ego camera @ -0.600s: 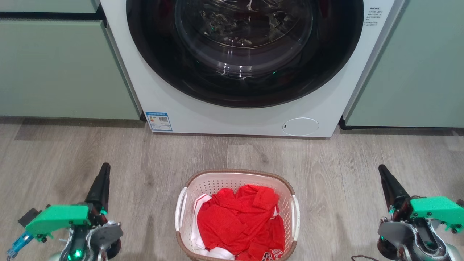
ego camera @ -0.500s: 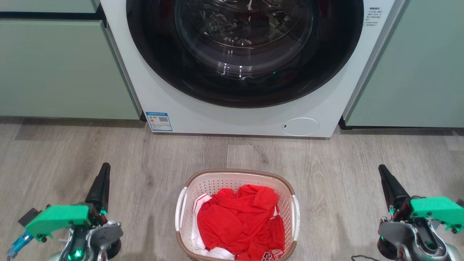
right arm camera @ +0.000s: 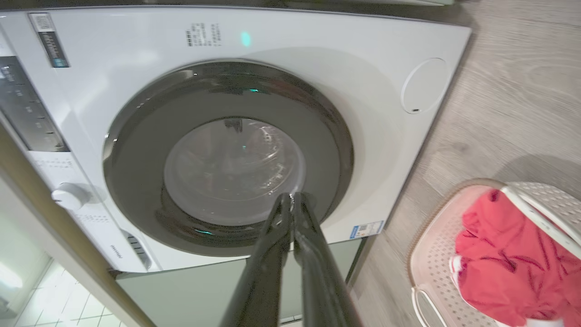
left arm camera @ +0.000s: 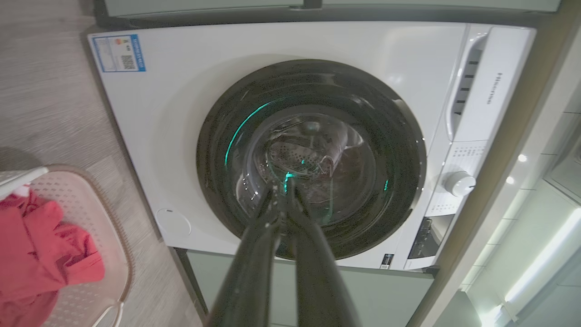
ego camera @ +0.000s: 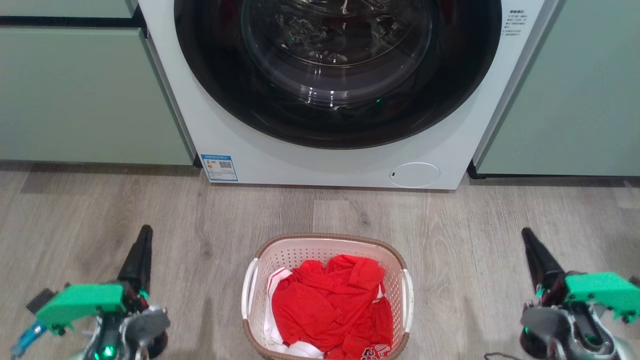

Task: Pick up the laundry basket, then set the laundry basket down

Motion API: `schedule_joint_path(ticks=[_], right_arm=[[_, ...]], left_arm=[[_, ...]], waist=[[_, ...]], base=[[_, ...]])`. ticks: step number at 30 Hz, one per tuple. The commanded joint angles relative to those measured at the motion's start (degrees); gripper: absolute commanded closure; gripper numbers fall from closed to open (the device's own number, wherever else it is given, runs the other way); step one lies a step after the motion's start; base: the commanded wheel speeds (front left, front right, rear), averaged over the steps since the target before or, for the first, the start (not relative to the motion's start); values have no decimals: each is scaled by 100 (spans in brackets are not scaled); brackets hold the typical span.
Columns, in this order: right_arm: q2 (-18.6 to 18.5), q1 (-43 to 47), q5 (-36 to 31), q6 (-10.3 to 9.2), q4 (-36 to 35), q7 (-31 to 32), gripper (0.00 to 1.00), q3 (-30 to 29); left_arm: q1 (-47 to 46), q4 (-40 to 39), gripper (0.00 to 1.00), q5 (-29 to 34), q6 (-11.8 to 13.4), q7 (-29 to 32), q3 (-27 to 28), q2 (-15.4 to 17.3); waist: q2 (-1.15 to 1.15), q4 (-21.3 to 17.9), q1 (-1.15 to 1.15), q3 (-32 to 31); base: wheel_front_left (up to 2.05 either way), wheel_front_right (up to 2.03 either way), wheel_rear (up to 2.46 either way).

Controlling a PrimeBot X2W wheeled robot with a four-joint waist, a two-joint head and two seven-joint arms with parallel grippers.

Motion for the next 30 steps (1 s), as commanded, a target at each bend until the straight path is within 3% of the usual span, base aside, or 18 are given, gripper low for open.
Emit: schedule_joint_path(ticks=[1,4,17,30], right_arm=[[4,14,0,-1,53,-4,0,8],[48,174,1,-1,323,-5,0,31],[40,126,-245,3,223,-206,0,49],[31,32,-1101,7,-25,-423,0,112]], left_arm=[[18,55,0,1,5,-8,-9,-1],[219,321,0,2,5,-10,-23,-31],[172,238,0,233,1,-212,57,-25],[78,-80,0,1052,30,-429,156,-19]], waist=[[0,0,0,0],[0,0,0,1],[0,0,0,11],[0,26,0,20]], base=[[0,0,0],[0,0,0],[0,0,0],[0,0,0]])
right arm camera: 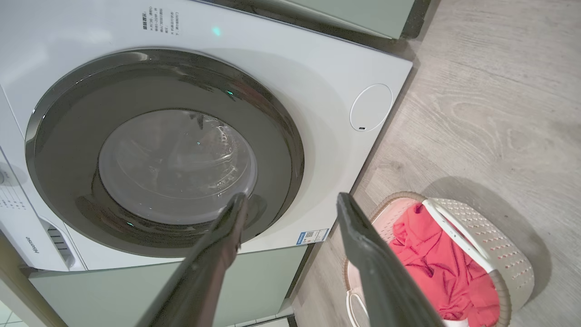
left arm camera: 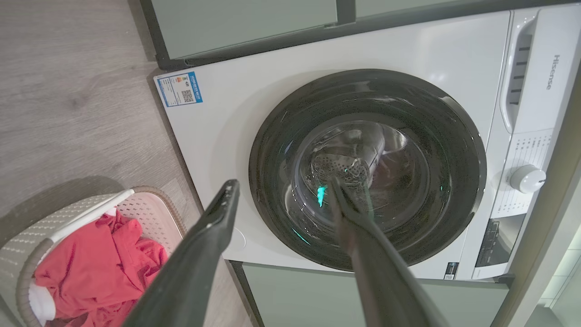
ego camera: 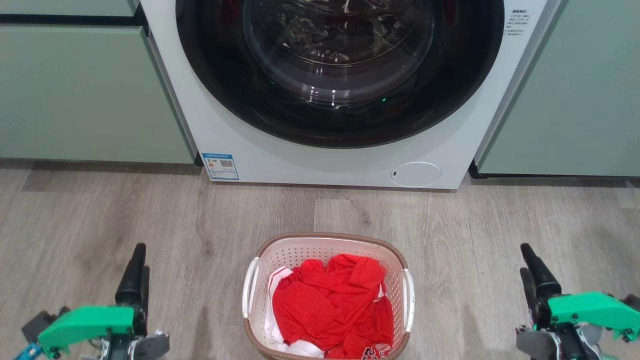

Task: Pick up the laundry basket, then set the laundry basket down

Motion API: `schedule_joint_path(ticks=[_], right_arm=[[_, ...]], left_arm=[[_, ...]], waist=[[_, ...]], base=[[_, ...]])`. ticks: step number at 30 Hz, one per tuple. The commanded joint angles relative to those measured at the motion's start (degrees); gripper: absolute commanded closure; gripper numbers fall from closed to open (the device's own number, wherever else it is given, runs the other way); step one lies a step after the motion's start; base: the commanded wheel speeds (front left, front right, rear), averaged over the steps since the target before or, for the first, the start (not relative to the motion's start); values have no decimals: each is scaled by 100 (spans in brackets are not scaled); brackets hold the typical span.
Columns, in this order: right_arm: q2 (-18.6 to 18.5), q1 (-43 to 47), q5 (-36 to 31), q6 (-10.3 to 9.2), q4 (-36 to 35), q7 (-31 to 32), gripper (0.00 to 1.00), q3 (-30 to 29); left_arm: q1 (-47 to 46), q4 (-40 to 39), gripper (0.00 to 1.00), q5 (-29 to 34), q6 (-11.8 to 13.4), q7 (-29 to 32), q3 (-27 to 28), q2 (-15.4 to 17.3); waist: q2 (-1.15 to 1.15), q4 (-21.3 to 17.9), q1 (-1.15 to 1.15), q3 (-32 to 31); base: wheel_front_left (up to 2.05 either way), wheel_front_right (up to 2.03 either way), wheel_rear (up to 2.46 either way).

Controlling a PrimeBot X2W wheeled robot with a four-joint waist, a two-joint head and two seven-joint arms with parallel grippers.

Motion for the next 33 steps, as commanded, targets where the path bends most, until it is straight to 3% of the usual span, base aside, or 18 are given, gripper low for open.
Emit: schedule_joint_path(ticks=[1,13,22,33], right_arm=[[-50,-304,-143,10,-237,-67,0,23],[-59,-418,-1361,14,-644,-268,0,58],[-65,-485,-2196,16,-898,-419,0,172],[-72,-544,-3145,20,-1108,-586,0,363]], left_arm=[[-318,-270,0,154,25,-47,94,48],[-404,-911,0,1515,388,-249,-167,54],[-487,-1304,0,2686,879,-400,-482,91],[-544,-1278,0,3653,1561,-568,-1123,520]], waist=[[0,1,0,1],[0,26,0,26],[0,43,0,34],[0,38,0,38]], base=[[0,0,0],[0,0,0],[0,0,0],[0,0,0]])
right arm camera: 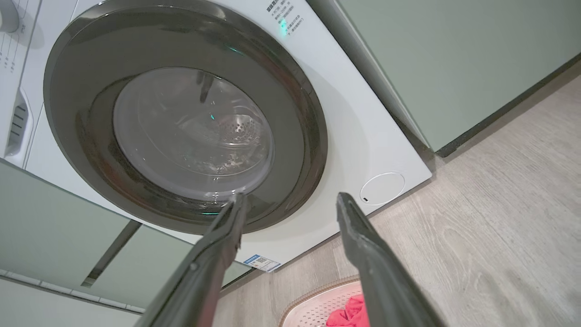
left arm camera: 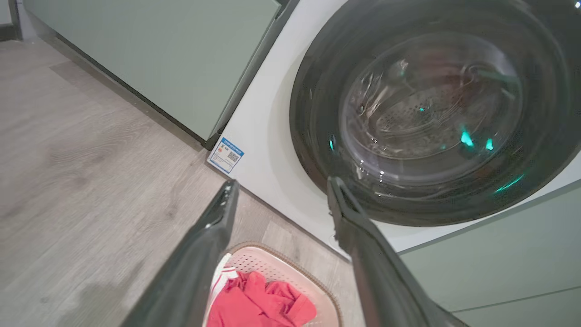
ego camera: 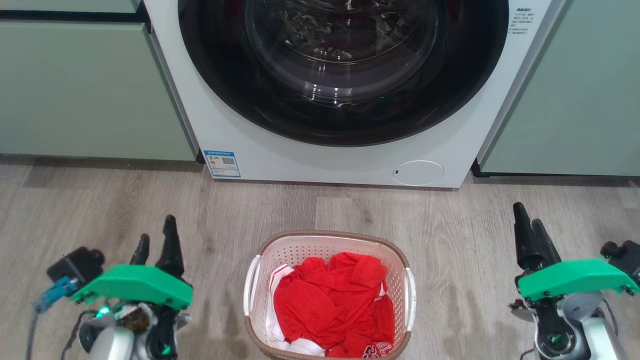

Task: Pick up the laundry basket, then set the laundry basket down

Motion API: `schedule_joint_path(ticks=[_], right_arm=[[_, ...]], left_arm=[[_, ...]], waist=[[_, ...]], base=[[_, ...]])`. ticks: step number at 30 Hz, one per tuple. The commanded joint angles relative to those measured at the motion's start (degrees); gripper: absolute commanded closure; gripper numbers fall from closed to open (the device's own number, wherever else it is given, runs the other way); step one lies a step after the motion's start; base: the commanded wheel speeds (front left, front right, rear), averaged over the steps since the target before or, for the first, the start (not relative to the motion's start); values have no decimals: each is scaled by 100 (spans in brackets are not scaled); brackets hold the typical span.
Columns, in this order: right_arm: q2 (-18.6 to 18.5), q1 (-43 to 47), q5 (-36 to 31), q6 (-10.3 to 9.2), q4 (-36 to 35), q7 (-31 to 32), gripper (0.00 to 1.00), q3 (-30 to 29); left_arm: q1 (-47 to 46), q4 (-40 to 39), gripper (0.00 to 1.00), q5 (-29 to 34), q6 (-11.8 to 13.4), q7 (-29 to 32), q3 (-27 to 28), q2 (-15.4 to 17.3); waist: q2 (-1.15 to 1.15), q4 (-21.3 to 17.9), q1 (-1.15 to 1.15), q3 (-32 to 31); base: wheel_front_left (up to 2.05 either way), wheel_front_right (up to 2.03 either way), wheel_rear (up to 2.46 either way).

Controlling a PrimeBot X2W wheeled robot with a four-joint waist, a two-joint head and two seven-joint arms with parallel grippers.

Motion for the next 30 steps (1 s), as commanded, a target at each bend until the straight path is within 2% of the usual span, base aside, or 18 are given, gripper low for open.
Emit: schedule_joint_path(ticks=[1,16,17,20,24,30], right_arm=[[-70,-336,-196,20,-259,-80,0,78],[-81,-391,-1664,25,-247,-348,0,378],[-81,-391,-1664,25,-247,-348,0,378],[-84,-412,-1949,27,-239,-415,0,438],[-87,-446,-2198,28,-226,-482,0,477],[-91,-476,-2547,30,-210,-583,0,555]], left_arm=[[-344,-179,0,211,89,-92,3,150],[-827,199,0,1501,1099,-361,-1415,822],[-827,199,0,1501,1099,-361,-1415,822],[-851,243,0,1428,1301,-427,-1561,800],[-908,222,0,1450,1302,-495,-1631,809],[-923,252,0,1476,1077,-595,-1669,746]], waist=[[0,0,0,1],[0,9,0,-30],[0,9,0,-30],[0,10,0,-41],[0,-5,0,-42],[0,-23,0,-44]], base=[[0,0,0],[0,0,0],[0,0,0],[0,0,0],[0,0,0],[0,0,0]])
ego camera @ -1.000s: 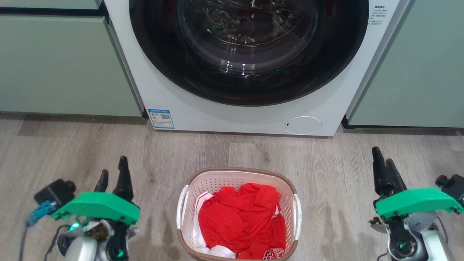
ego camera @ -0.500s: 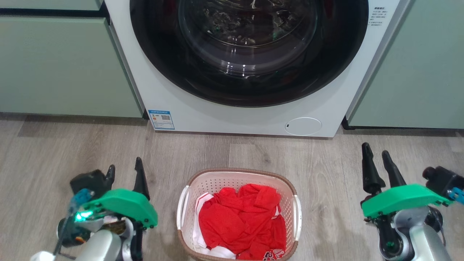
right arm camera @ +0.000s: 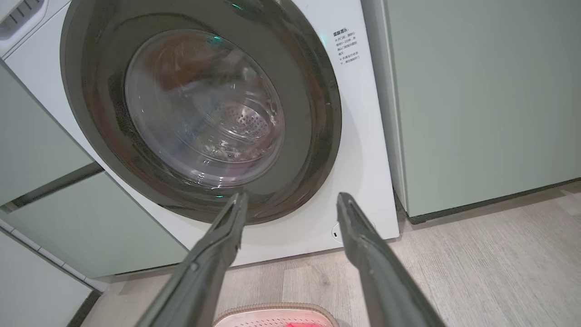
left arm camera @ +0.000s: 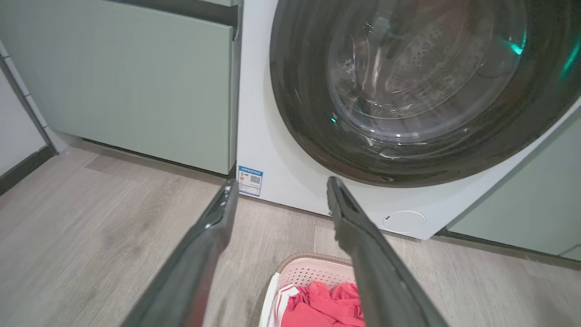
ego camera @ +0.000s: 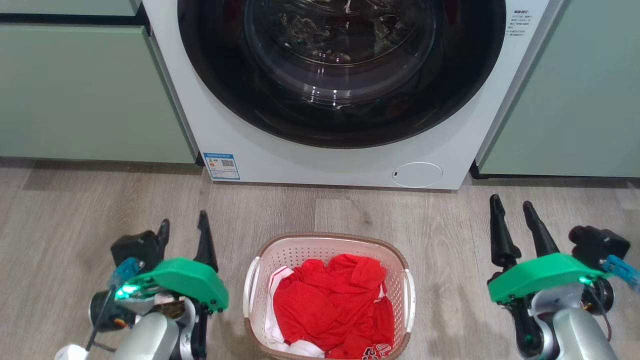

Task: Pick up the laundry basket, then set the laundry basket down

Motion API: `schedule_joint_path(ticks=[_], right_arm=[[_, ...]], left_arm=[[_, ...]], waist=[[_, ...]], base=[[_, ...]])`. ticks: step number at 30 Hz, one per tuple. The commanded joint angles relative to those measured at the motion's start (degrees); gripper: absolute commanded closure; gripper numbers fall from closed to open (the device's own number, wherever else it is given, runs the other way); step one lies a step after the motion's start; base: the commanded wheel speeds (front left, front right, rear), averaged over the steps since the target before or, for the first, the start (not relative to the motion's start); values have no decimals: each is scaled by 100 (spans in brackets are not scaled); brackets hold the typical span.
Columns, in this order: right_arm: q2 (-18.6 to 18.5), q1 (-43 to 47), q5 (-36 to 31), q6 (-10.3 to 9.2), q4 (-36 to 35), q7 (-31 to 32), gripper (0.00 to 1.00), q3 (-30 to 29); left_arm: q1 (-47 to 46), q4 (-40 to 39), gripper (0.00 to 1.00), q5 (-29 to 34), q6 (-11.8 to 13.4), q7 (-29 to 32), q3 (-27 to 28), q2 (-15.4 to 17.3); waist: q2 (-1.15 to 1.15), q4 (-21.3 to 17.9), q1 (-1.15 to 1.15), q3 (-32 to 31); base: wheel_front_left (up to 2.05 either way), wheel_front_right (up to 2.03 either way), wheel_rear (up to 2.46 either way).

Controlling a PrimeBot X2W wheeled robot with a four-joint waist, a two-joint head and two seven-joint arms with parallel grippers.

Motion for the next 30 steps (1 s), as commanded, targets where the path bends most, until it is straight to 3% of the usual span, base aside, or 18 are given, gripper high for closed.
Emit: schedule_joint_path(ticks=[1,6,21,30], right_arm=[[-66,-350,-255,29,-177,-122,0,144],[-70,-388,-529,31,-214,-205,0,185],[-80,-439,-1206,35,-1008,-440,0,171],[-86,-390,-1576,38,-1167,-591,0,222]], left_arm=[[-342,-164,0,182,-91,-101,127,70],[-382,-175,0,584,-197,-185,86,77],[-413,-1200,0,1897,210,-420,174,24],[-324,-1253,0,2277,-118,-571,286,-128]], waist=[[0,-4,0,-1],[0,-4,0,12],[0,23,0,73],[0,11,0,114]], base=[[0,0,0],[0,0,0],[0,0,0],[0,0,0]])
